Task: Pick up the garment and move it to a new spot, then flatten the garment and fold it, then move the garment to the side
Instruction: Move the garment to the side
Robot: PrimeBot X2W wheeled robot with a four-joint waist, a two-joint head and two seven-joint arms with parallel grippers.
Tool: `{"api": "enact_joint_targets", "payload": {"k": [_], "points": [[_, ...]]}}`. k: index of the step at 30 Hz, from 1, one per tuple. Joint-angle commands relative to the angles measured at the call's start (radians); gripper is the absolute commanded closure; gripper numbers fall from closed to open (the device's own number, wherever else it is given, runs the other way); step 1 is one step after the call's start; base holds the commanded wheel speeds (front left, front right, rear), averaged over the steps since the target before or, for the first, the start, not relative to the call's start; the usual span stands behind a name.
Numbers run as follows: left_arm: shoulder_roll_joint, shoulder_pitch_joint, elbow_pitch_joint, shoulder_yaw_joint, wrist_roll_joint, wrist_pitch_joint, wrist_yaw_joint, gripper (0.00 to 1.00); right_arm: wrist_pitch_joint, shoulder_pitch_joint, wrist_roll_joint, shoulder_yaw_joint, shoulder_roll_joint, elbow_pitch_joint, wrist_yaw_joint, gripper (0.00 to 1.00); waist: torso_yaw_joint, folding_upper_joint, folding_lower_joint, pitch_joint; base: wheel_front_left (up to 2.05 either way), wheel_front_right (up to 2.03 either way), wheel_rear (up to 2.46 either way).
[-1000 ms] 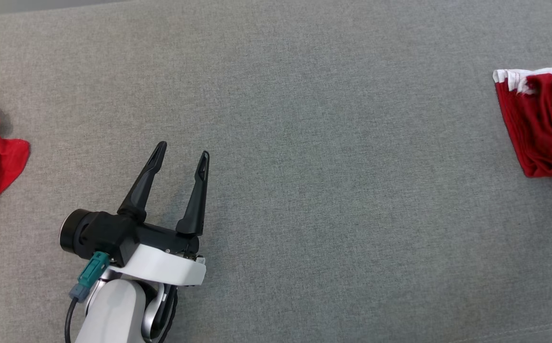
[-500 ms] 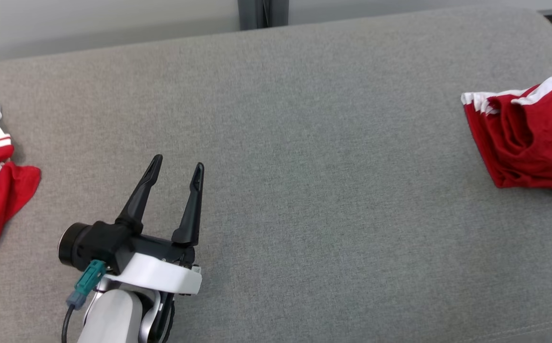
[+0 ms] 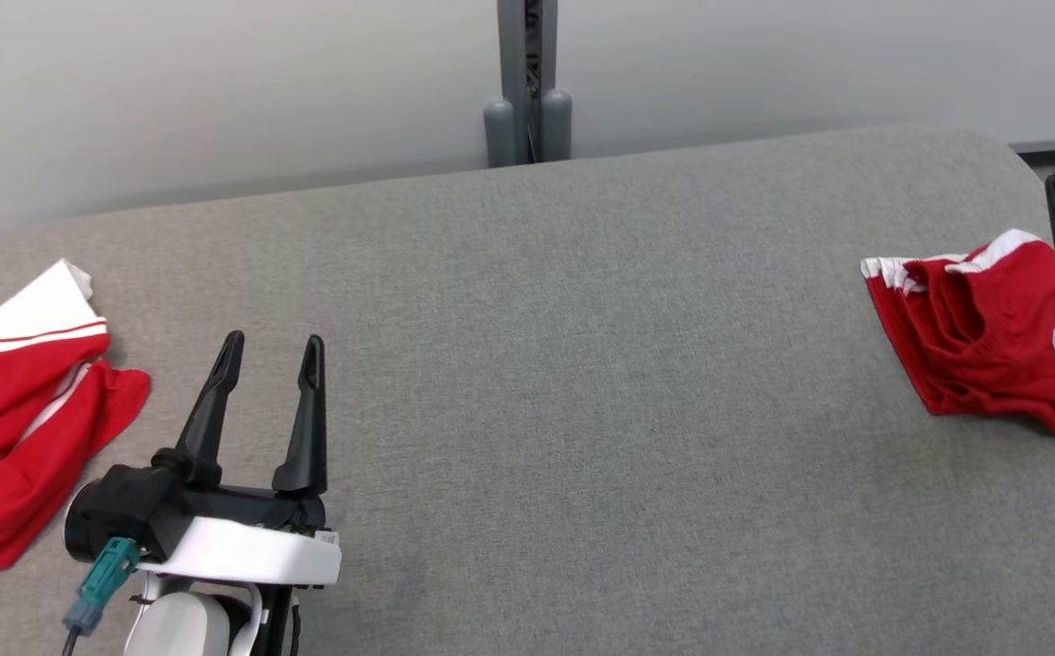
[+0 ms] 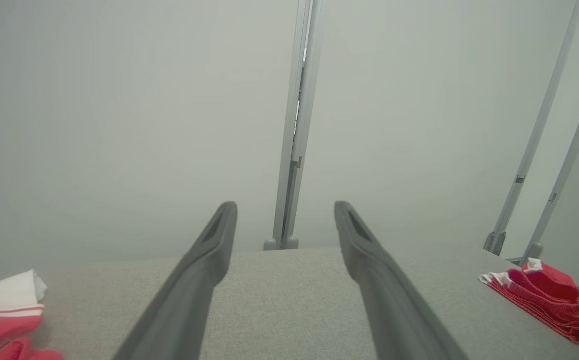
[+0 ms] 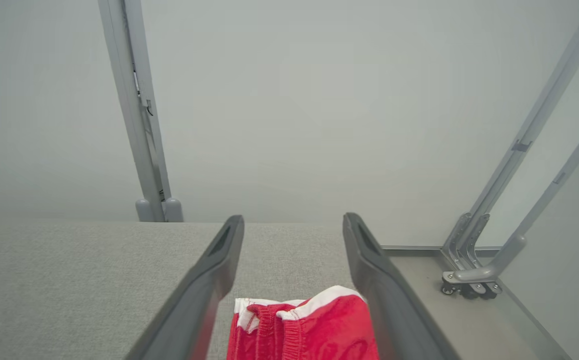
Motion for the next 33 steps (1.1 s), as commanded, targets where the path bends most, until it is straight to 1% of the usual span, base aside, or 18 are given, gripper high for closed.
{"api": "enact_joint_targets", "payload": {"k": [1, 5, 9, 11, 12, 13, 14, 15, 17, 18, 22, 25, 27, 30, 33], "points": [[0.003, 0.012, -0.007, 0.010, -0.001, -0.003, 0.007, 0.00, -0.005, 0.045, -0.015, -0.023, -0.003, -0.026, 0.000, 0.00, 0.023, -0.0001, 0.0000, -0.025, 0.00, 0.00, 0.00], [0.003, 0.035, -0.006, 0.028, 0.000, -0.003, 0.020, 0.00, -0.005, 0.172, -0.072, -0.155, -0.003, -0.164, 0.000, 0.00, 0.050, -0.0001, 0.0000, -0.055, 0.00, 0.00, 0.00], [0.003, 0.057, 0.004, 0.027, -0.005, -0.003, 0.033, 0.00, -0.003, 0.335, -0.144, -0.309, 0.034, -0.324, 0.000, 0.00, 0.076, -0.0001, 0.0000, -0.077, 0.00, 0.00, 0.00], [0.003, 0.066, 0.008, 0.018, 0.012, -0.003, 0.040, 0.00, -0.003, 0.423, -0.181, -0.376, 0.063, -0.411, 0.000, 0.00, 0.086, -0.0001, 0.0000, -0.087, 0.00, 0.00, 0.00], [0.003, 0.075, 0.016, 0.012, 0.025, -0.003, 0.040, 0.00, -0.003, 0.508, -0.217, -0.431, 0.098, -0.493, 0.000, 0.00, 0.093, -0.0001, 0.0000, -0.095, 0.00, 0.00, 0.00], [0.003, 0.079, 0.019, 0.013, 0.025, -0.003, 0.039, 0.00, -0.003, 0.551, -0.229, -0.454, 0.119, -0.529, 0.000, 0.00, 0.095, -0.0001, 0.0000, -0.097, 0.00, 0.00, 0.00], [0.003, 0.079, 0.019, 0.013, 0.025, -0.003, 0.039, 0.00, -0.003, 0.551, -0.229, -0.454, 0.119, -0.529, 0.000, 0.00, 0.095, -0.0001, 0.0000, -0.097, 0.00, 0.00, 0.00], [0.002, 0.092, 0.026, 0.012, 0.029, -0.003, 0.037, 0.00, -0.003, 0.624, -0.254, -0.494, 0.160, -0.596, 0.000, 0.00, 0.098, -0.0001, 0.0000, -0.103, 0.00, 0.00, 0.00], [0.003, 0.096, 0.031, 0.010, 0.024, -0.003, 0.035, 0.00, -0.003, 0.690, -0.282, -0.533, 0.203, -0.660, 0.000, 0.00, 0.103, -0.0001, 0.0000, -0.108, 0.00, 0.00, 0.00], [0.003, 0.096, 0.031, 0.010, 0.024, -0.003, 0.035, 0.00, -0.003, 0.690, -0.282, -0.533, 0.203, -0.660, 0.000, 0.00, 0.103, -0.0001, 0.0000, -0.108, 0.00, 0.00, 0.00], [0.003, 0.104, 0.026, 0.006, 0.007, -0.003, 0.047, 0.00, -0.003, 0.805, -0.345, -0.591, 0.287, -0.779, 0.000, 0.00, 0.113, -0.0001, 0.0000, -0.113, 0.00, 0.00, 0.00], [0.003, 0.111, 0.030, 0.001, -0.001, -0.003, 0.052, 0.00, -0.003, 0.861, -0.377, -0.614, 0.341, -0.834, 0.000, 0.00, 0.114, -0.0001, 0.0000, -0.111, 0.00, 0.00, 0.00], [0.003, 0.107, 0.042, -0.004, -0.002, -0.003, 0.048, 0.00, -0.001, 0.882, -0.394, -0.613, 0.361, -0.858, 0.000, 0.00, 0.116, -0.0001, 0.0000, -0.111, 0.00, 0.00, 0.00], [0.003, 0.099, 0.040, -0.001, 0.011, -0.003, 0.059, 0.00, -0.002, 0.905, -0.411, -0.624, 0.383, -0.889, 0.000, 0.00, 0.117, -0.0001, 0.0000, -0.112, 0.00, 0.00, 0.00], [0.003, 0.102, 0.037, 0.003, 0.016, -0.003, 0.062, 0.00, -0.002, 0.916, -0.422, -0.636, 0.391, -0.907, 0.000, 0.00, 0.115, -0.0001, 0.0000, -0.112, 0.00, 0.00, 0.00]]}}
